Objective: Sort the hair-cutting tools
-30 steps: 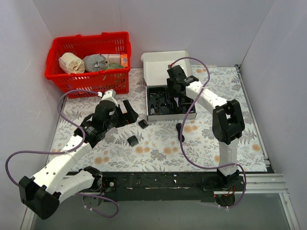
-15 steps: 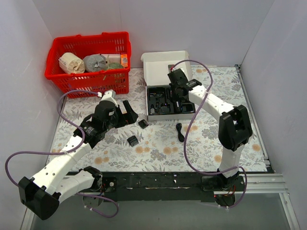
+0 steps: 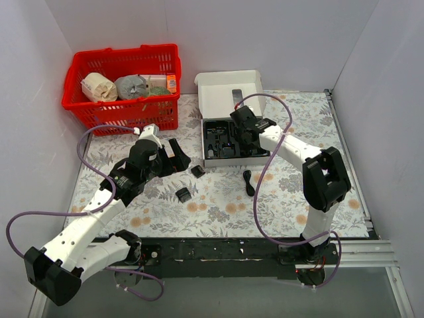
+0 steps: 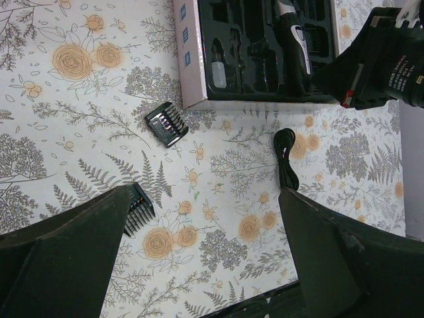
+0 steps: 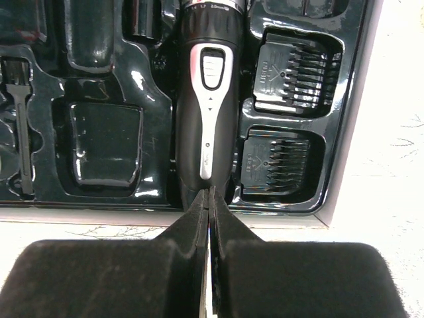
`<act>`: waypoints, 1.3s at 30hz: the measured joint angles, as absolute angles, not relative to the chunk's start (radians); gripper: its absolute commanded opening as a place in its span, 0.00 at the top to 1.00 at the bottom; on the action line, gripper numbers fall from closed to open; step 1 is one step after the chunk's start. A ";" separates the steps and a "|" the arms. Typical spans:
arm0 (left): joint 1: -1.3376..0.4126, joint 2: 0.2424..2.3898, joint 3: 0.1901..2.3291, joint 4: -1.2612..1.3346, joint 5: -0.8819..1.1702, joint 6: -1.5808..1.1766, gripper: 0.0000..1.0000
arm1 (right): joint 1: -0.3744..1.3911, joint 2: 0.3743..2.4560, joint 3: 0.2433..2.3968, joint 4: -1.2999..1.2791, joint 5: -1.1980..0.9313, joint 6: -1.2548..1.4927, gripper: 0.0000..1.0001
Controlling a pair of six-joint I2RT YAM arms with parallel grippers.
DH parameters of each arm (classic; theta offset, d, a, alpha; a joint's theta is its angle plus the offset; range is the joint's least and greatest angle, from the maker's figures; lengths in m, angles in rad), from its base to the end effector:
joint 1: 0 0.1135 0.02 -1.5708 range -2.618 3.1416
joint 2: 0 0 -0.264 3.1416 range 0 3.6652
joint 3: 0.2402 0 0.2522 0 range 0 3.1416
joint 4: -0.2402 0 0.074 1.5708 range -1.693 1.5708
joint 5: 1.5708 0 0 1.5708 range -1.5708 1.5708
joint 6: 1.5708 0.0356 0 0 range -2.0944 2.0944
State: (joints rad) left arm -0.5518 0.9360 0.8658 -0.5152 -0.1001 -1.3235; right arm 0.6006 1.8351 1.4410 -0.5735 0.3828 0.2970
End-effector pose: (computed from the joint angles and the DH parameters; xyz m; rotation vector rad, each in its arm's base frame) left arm 0.1749 -0.1035 0.3083 -0.9303 2.1245 -0.9347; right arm 0.3366 0.2145 0.2415 -0.2234 2.4323 -0.0966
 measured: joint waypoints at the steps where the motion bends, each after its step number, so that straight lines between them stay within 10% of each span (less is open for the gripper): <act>1: -0.552 0.935 0.866 -0.515 -0.100 -1.324 0.02 | 0.603 1.835 1.441 -0.572 0.383 0.299 0.99; 35: -0.552 0.933 0.866 -0.517 -0.116 -1.316 0.02 | 0.612 1.936 1.496 -0.504 0.405 0.305 0.99; 39: -0.552 0.933 0.866 -0.521 -0.117 -1.316 0.02 | 0.616 1.868 1.477 -0.515 0.416 0.298 0.68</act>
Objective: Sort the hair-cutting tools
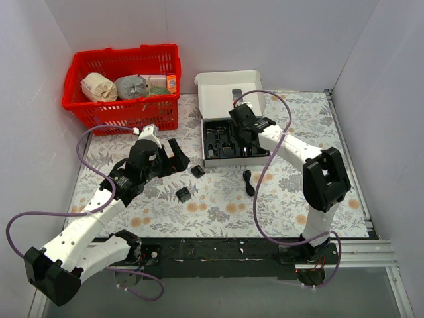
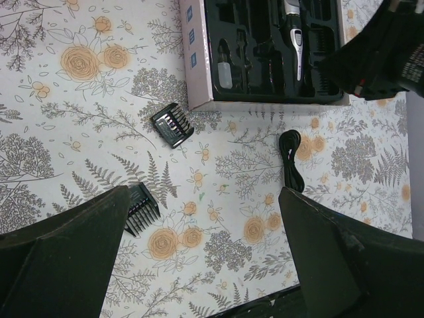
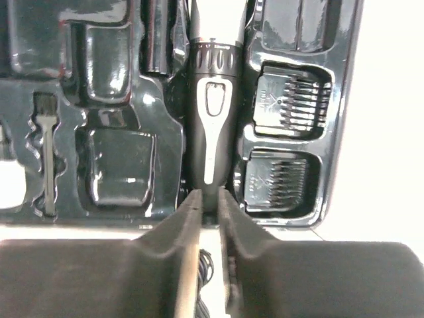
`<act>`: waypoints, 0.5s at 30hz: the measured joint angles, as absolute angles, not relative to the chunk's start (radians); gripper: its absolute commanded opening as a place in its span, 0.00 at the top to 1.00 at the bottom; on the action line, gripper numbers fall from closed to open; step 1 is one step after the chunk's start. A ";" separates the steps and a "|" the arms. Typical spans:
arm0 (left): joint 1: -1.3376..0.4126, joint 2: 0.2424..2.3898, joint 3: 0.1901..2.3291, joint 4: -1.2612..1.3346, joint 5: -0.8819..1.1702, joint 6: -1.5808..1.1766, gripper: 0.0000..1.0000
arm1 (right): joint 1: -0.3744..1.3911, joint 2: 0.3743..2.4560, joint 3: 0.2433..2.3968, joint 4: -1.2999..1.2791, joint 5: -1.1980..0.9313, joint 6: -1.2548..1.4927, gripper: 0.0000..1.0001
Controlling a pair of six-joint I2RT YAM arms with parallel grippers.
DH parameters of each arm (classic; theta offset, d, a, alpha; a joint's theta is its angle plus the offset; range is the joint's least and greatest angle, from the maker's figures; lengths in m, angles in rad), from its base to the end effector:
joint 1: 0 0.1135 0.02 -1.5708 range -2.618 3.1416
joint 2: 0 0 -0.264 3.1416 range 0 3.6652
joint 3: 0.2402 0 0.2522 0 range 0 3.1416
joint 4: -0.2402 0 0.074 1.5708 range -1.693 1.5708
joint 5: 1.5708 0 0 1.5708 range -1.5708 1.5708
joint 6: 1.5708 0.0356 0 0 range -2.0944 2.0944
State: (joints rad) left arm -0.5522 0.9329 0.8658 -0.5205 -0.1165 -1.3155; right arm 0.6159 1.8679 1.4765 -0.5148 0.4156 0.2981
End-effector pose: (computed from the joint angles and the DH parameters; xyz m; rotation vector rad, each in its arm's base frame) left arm 0.1743 -0.1026 0.3084 -0.9279 2.1182 -0.9148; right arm 0.3449 0.2265 0.2441 -0.2048 2.3677 -0.0875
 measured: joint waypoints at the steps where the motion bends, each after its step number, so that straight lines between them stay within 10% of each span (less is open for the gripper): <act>1: -0.552 0.933 0.866 -0.523 -0.117 -1.316 0.02 | 0.618 1.840 1.464 -0.519 0.417 0.294 0.58; 15: -0.552 0.881 0.864 -0.528 -0.114 -1.307 0.02 | 0.724 1.499 1.020 -0.519 0.365 0.319 0.34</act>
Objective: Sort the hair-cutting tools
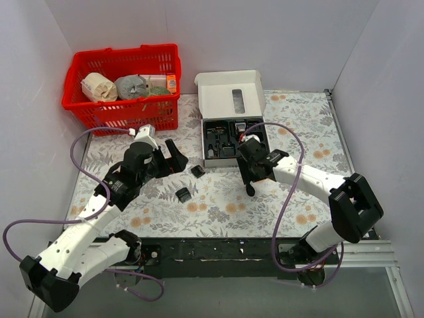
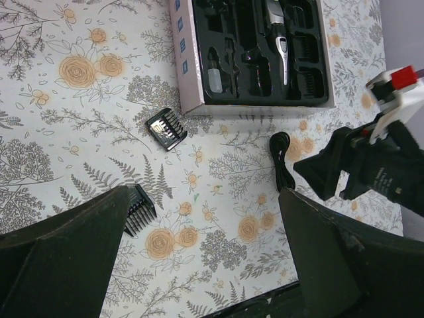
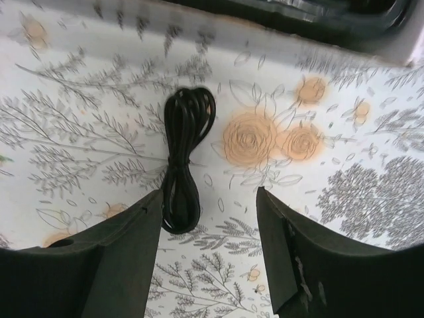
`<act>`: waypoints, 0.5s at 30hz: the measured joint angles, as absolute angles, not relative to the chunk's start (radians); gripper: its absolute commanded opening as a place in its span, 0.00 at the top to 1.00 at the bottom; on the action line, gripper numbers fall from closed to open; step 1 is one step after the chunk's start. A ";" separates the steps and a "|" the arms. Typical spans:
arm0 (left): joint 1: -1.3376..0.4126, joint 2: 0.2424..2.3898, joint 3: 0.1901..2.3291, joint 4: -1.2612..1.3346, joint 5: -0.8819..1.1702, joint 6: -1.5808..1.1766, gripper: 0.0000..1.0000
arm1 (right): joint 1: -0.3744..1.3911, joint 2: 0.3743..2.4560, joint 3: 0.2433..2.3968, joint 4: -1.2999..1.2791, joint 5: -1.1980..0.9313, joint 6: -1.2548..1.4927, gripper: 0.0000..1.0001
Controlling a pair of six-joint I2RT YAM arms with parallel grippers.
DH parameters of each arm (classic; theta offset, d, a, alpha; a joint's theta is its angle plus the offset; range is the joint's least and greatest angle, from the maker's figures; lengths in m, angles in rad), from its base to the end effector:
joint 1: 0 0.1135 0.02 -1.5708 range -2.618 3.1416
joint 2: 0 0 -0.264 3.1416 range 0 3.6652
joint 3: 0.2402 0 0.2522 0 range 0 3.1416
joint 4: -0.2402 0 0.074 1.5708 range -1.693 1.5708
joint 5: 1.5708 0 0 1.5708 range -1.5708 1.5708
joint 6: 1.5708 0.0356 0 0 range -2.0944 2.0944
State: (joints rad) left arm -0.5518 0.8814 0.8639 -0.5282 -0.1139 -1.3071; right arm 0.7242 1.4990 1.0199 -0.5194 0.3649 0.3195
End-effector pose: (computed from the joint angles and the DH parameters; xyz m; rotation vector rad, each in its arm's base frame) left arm 0.1652 -0.0970 0.3161 -0.9058 2.0857 -0.9473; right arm 0.2363 0.1920 0.2270 -0.3651 2.4472 -0.0328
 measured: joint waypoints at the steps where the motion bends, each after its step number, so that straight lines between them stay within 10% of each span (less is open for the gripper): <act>1: -0.552 0.874 0.863 -0.530 -0.112 -1.306 0.02 | 0.725 1.493 0.982 -0.514 0.356 0.328 0.34; 15: -0.552 0.830 0.863 -0.577 -0.096 -1.298 0.02 | 0.725 1.507 0.885 -0.370 0.282 0.368 0.37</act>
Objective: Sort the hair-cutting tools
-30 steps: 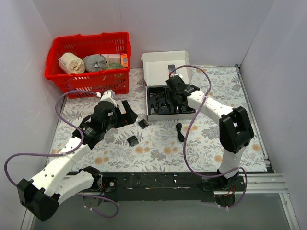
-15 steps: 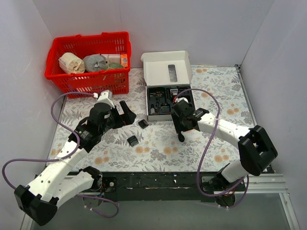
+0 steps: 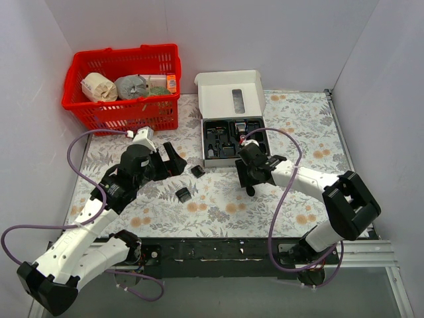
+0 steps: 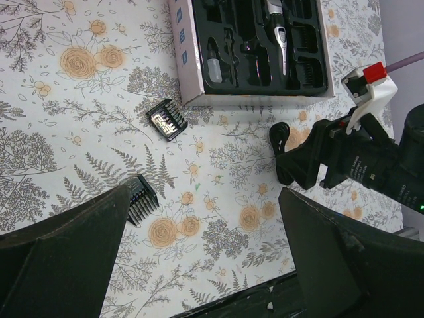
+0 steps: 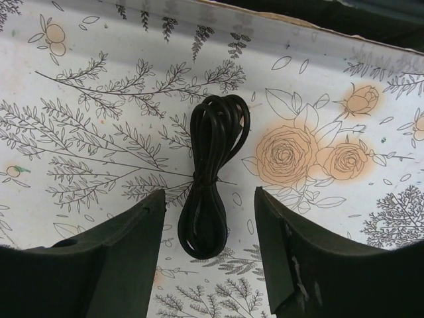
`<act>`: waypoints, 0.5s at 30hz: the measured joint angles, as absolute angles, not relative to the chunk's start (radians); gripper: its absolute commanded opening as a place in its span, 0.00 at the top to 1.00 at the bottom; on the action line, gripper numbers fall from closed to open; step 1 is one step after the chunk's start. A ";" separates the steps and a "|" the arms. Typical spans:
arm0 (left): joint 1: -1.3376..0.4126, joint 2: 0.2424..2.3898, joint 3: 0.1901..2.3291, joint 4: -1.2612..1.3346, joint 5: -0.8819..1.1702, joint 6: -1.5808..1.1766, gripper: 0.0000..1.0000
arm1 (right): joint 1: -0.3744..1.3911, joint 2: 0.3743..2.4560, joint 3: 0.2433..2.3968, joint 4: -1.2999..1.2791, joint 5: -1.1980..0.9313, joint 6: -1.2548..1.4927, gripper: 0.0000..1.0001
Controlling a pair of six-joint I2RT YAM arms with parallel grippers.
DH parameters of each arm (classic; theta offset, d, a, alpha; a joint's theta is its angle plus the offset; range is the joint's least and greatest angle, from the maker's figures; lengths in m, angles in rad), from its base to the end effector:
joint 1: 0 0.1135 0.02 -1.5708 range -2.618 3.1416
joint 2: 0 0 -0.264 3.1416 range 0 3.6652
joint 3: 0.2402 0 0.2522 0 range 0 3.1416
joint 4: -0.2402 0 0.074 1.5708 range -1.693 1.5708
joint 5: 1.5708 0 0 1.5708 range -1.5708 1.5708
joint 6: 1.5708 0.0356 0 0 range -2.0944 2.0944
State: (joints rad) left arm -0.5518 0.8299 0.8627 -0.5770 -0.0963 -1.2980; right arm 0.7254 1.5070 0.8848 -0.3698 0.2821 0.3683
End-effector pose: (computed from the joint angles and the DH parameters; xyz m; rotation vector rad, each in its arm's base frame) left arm 0.1536 -0.0906 0.3196 -0.8876 2.0980 -0.9590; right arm 0.2283 0.1892 0.1924 -0.3406 2.4836 0.0840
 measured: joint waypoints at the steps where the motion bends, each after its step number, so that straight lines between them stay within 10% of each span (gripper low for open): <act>1: -0.552 0.830 0.863 -0.577 -0.096 -1.298 0.02 | 0.725 1.516 0.885 -0.363 0.280 0.369 0.37; 5: -0.552 0.828 0.863 -0.577 -0.096 -1.298 0.02 | 0.725 1.562 0.886 -0.341 0.281 0.369 0.43; 11: -0.552 0.826 0.863 -0.577 -0.096 -1.298 0.02 | 0.725 1.595 0.886 -0.320 0.294 0.373 0.99; 15: -0.552 0.820 0.863 -0.581 -0.097 -1.298 0.02 | 0.725 1.598 0.887 -0.309 0.308 0.379 0.99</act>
State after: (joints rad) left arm -0.5522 0.8204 0.8627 -0.5808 -0.0967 -1.2976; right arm 0.7254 1.5978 0.8867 -0.3088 0.3084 0.3786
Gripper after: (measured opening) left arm 0.981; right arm 0.054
